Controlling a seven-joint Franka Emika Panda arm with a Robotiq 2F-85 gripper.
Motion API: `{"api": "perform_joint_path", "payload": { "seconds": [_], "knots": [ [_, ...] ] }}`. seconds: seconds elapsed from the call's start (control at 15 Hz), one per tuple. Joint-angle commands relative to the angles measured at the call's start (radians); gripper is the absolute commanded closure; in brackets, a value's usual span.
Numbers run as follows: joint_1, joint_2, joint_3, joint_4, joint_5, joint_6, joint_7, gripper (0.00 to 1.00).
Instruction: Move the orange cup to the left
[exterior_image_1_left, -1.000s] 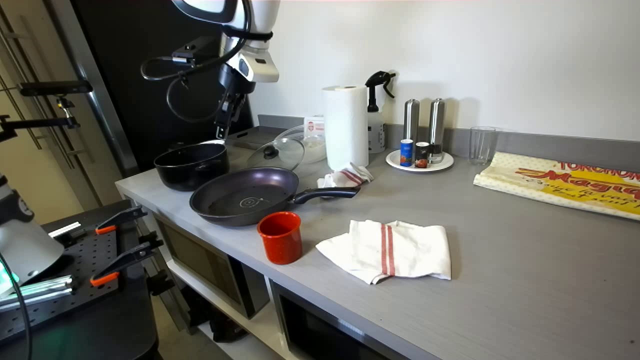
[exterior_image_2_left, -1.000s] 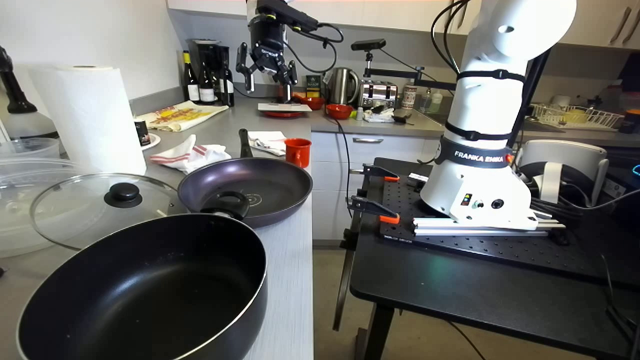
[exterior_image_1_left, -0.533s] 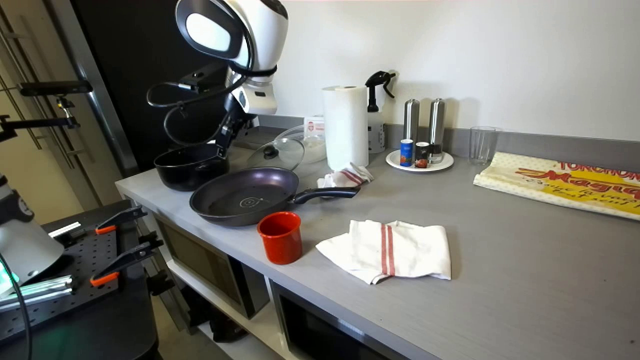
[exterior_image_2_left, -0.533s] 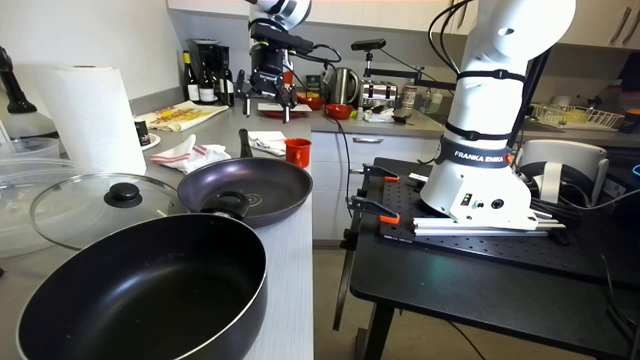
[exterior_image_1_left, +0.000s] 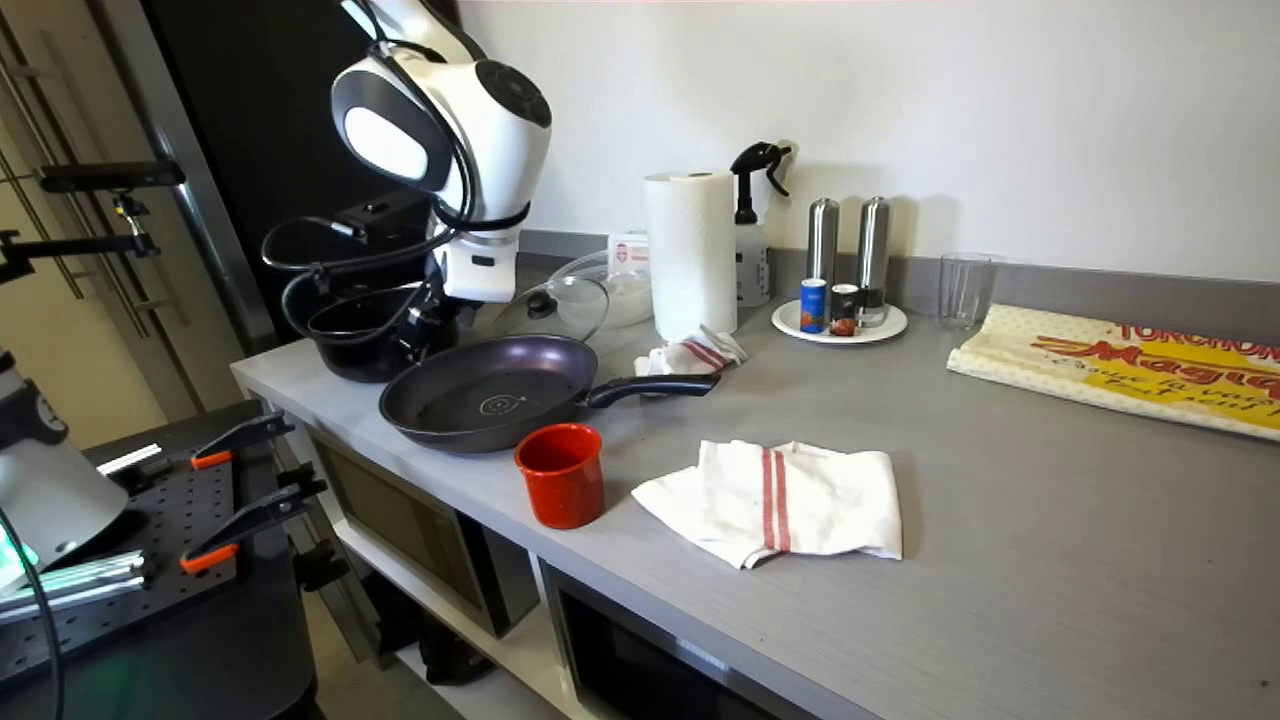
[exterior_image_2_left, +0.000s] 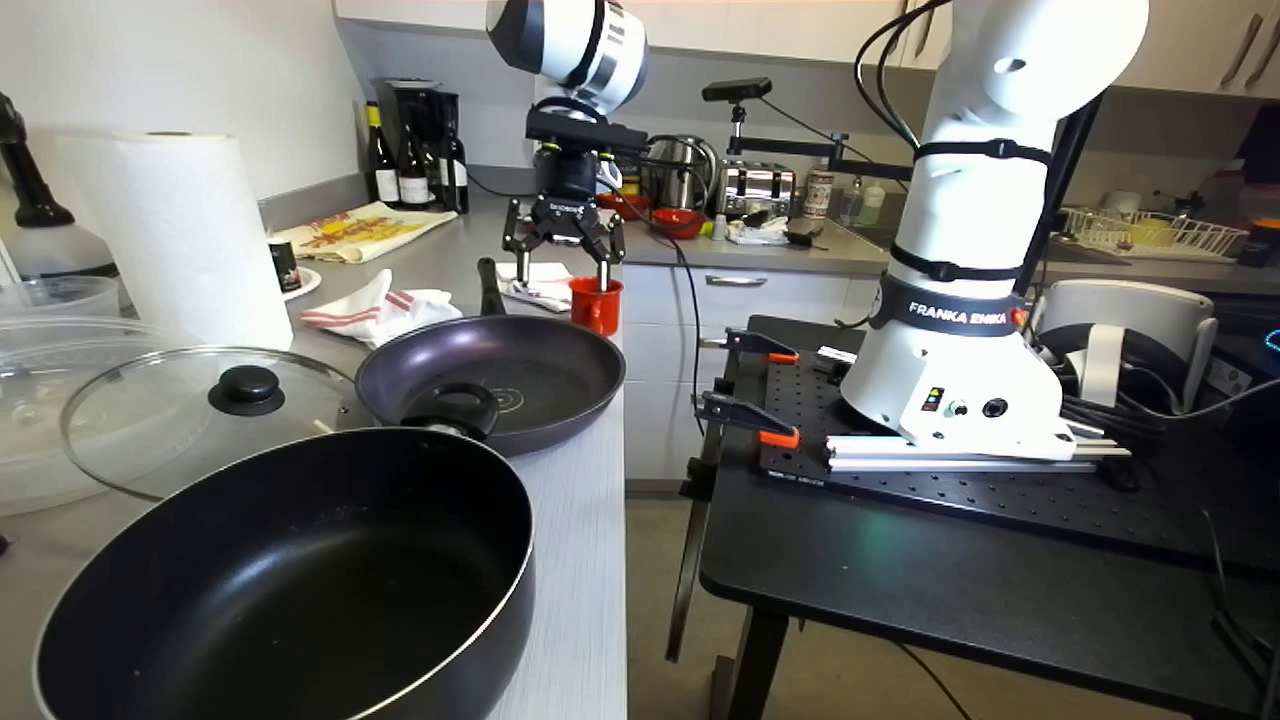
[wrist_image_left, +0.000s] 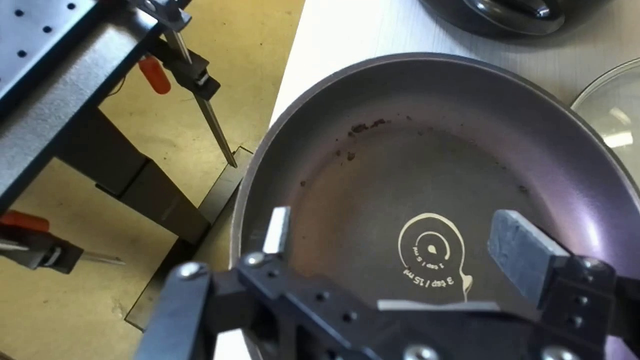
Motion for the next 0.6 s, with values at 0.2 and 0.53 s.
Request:
{"api": "perform_joint_path", "payload": {
  "seconds": [0.2, 0.53],
  "knots": [
    [-0.002, -0.081, -0.034, -0.097, 0.013, 0.065, 0.121, 0.0],
    [-0.002, -0.09, -0.052, -0.088, -0.009, 0.078, 0.227, 0.0]
  ]
}}
